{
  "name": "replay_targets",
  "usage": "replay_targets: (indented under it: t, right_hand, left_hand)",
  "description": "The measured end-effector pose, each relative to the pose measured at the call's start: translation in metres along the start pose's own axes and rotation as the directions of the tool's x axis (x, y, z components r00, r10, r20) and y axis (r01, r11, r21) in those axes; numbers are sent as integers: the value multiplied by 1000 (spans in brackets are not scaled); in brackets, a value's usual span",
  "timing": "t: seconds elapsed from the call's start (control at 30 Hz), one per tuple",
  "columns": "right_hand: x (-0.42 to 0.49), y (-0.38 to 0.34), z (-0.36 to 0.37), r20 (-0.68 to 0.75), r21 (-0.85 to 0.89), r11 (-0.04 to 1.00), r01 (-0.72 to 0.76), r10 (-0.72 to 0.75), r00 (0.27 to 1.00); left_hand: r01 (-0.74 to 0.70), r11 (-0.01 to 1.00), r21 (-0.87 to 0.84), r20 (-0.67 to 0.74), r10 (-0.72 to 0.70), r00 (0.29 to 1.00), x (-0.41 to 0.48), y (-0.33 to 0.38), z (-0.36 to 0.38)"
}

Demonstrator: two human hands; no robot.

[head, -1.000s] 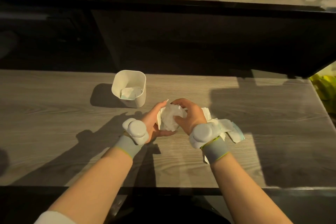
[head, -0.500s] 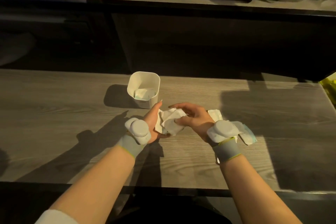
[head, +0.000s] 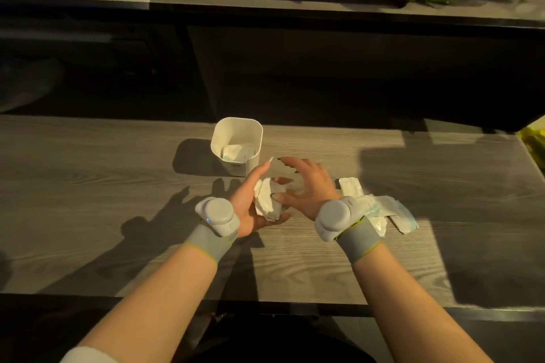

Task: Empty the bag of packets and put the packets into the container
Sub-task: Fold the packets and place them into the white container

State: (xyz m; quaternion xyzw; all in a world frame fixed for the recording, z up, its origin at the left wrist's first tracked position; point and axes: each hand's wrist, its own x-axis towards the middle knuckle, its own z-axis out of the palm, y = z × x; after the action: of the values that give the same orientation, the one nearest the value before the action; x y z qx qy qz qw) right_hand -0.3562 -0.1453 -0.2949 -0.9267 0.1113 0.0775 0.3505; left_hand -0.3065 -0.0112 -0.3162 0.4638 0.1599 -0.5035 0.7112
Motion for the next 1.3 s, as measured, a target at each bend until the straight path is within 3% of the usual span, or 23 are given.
replay_targets:
  t: [0.1, 0.27, 0.4, 0.57, 0.63, 0.7, 0.8, 0.93, 1.03, 1.13, 1.3]
  right_hand:
    - [-10, 0, -6, -105, 41, 998, 54, -50, 993]
    - [-24, -1, -2, 93, -16, 987, 161, -159, 983]
    - [-25, 11, 6, -9, -96, 990, 106, -107, 994]
    - [-26, 40, 5, -71, 209, 973, -94, 111, 991]
    - [-28, 47, 3, 11, 509, 847, -153, 171, 985]
    - [-30, 54, 2, 53, 656, 743, -134, 131, 990]
    - [-32, 61, 8, -12, 569, 820, -57, 78, 997]
    - [-29, 71, 20, -189, 250, 968, -4, 53, 981]
    - [-23, 73, 25, -214, 244, 970, -3, 57, 975]
    - [-15, 74, 34, -167, 219, 974, -60, 98, 981]
    - [-9, 80, 57, -62, 271, 946, -179, 203, 977]
  left_hand:
    - [-13, 1000, 24, -82, 15, 996, 2, 0, 5]
    - [110, 983, 148, -199, -80, 977, 12, -4, 21]
    - [136, 980, 145, -223, -101, 970, 20, -10, 30]
    - [114, 992, 56, -115, -107, 988, 30, -16, 25]
    - [92, 989, 117, -73, -84, 994, 29, -18, 23]
    - [37, 974, 225, -45, -27, 999, 29, -25, 29]
    - [-127, 952, 280, -81, 155, 985, 30, -38, 37]
    - [-240, 757, 608, -83, 361, 929, 37, -47, 32]
    - [-252, 698, 670, -42, 375, 926, 46, -54, 25]
    - [-258, 571, 780, -62, 480, 875, 53, -61, 18]
    - [-322, 632, 705, -117, 552, 826, 64, -79, 12]
